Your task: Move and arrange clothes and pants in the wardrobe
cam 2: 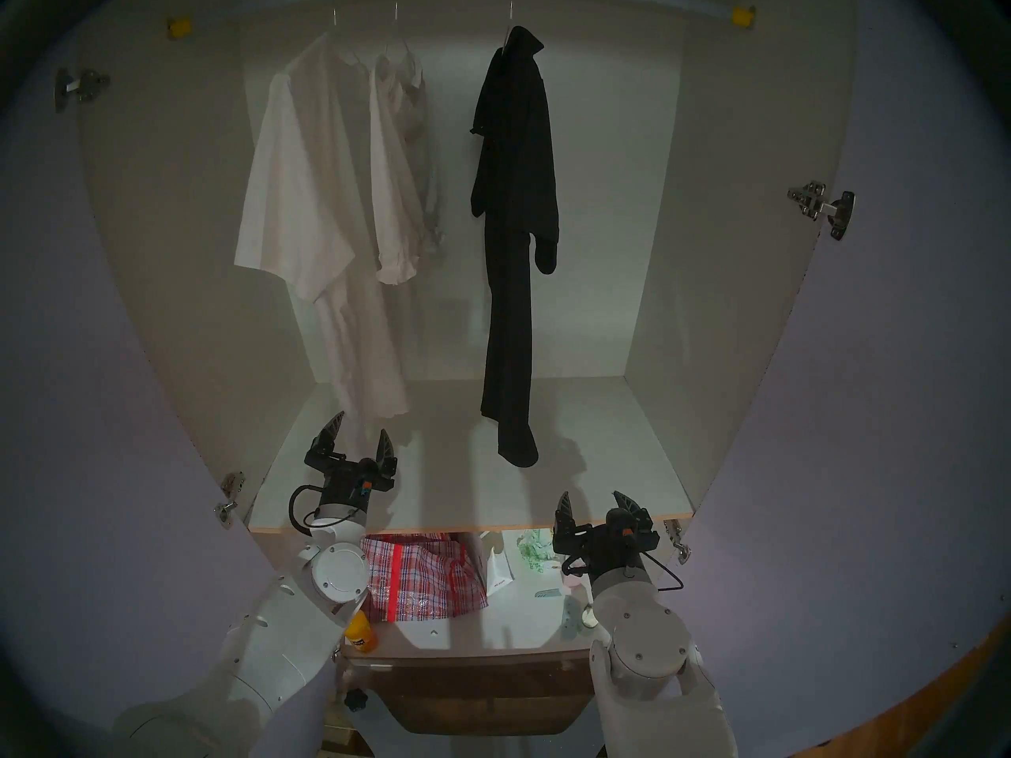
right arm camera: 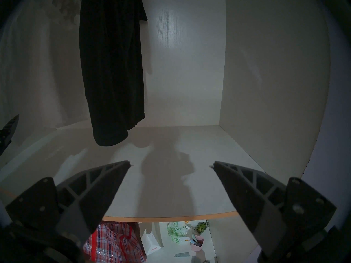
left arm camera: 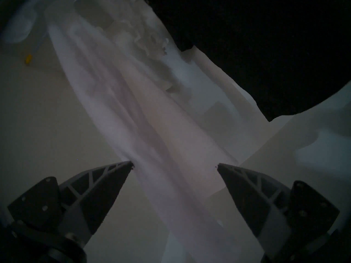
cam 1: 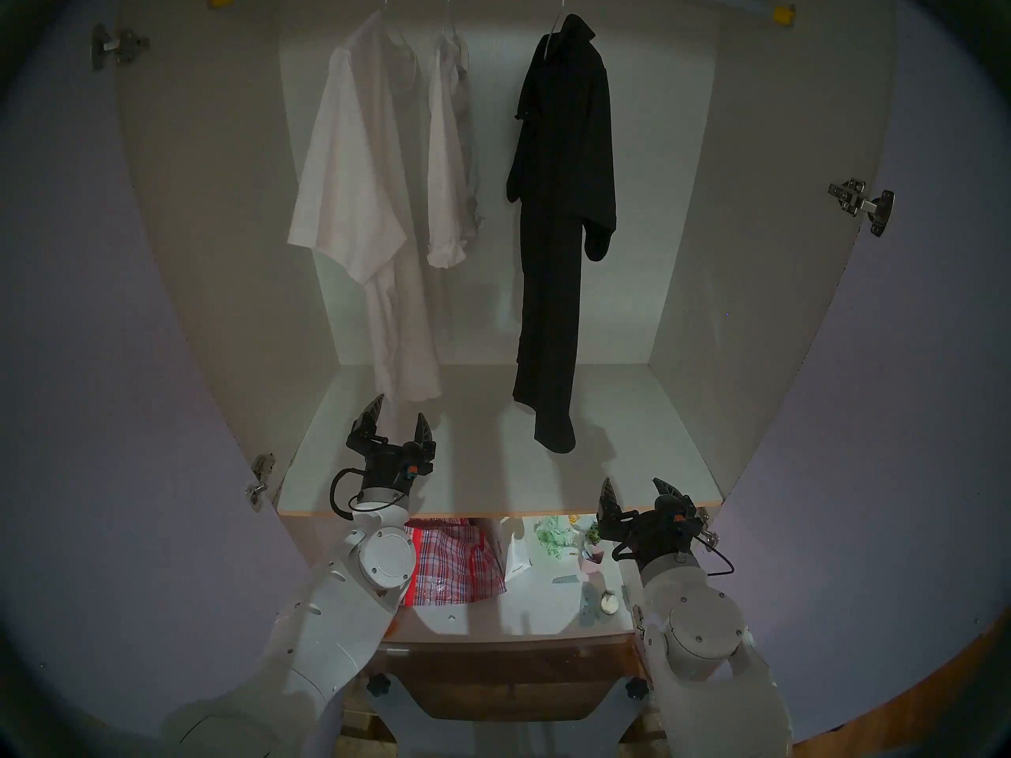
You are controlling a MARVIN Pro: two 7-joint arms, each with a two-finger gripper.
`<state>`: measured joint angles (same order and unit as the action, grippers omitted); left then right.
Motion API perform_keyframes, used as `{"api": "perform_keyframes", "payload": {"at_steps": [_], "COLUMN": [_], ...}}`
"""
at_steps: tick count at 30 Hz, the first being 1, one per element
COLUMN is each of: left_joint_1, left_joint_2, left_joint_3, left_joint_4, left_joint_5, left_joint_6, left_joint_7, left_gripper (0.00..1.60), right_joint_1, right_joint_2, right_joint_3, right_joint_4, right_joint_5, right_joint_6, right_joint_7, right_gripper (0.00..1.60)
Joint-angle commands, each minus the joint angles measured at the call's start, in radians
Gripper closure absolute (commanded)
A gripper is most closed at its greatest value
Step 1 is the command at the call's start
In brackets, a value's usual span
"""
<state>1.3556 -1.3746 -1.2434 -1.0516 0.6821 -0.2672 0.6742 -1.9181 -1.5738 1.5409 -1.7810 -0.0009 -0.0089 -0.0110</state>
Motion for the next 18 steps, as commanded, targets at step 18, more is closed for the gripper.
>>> {"api": "perform_keyframes", "payload": {"at_steps": [18], "left_joint_1": [-0.124], "left_joint_2": [-0.057], "left_joint_3": [0.083], "left_joint_4": [-0.046], "left_joint_5": [-0.030], "left_joint_6": [0.009], "left_joint_7": [-0.156], "left_gripper": [0.00], "right_joint_1": [0.010], "right_joint_2": [-0.003], "right_joint_3": [-0.002], "right_joint_4": [-0.022], "right_joint_5": [0.002], "right_joint_6": [-0.005], "right_joint_7": [0.000], "right_gripper": [0.00]}}
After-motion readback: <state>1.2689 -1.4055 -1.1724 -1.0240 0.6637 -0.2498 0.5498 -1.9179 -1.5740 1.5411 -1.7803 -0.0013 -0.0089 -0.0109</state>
